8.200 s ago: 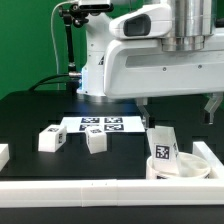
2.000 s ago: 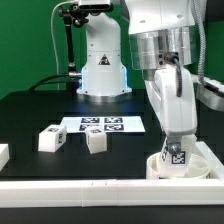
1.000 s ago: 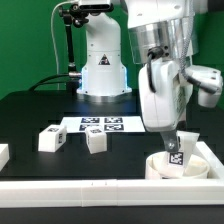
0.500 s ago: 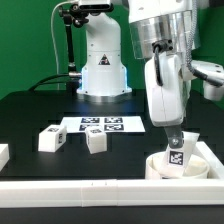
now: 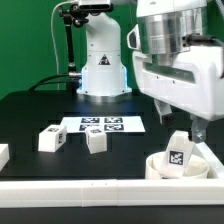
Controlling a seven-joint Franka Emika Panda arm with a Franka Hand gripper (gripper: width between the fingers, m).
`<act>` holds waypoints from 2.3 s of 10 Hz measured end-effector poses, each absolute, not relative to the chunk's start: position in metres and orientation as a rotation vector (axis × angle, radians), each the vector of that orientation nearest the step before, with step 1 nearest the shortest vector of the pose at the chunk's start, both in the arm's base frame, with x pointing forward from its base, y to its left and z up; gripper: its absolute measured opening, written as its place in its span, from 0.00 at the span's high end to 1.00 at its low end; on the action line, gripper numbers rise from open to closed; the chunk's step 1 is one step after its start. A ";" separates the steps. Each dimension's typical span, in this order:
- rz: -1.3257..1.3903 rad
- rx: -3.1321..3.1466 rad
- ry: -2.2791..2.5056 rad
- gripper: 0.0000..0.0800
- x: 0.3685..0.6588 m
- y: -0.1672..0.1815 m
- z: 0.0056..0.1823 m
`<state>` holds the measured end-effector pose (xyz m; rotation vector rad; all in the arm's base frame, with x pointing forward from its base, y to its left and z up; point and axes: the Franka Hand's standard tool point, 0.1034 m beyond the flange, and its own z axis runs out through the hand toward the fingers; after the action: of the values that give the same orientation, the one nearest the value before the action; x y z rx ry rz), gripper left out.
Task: Assemble stool
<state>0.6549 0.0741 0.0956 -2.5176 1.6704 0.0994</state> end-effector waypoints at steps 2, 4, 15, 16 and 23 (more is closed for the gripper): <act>0.072 -2.649 1.462 0.19 0.657 0.075 0.097; 0.060 -2.741 1.282 0.19 0.657 0.074 0.096; -0.065 -3.062 -0.014 0.19 0.656 0.082 0.091; -0.074 -3.080 -0.195 0.19 0.655 0.083 0.090; -0.068 -2.948 -1.135 0.19 0.654 0.073 0.087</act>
Offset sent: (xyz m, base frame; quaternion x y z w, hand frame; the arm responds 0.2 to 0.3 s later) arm 0.0000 0.0000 0.0000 0.0000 0.0000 -0.1938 0.9810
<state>0.6541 0.0732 0.0870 -2.9476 -1.1351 -0.0676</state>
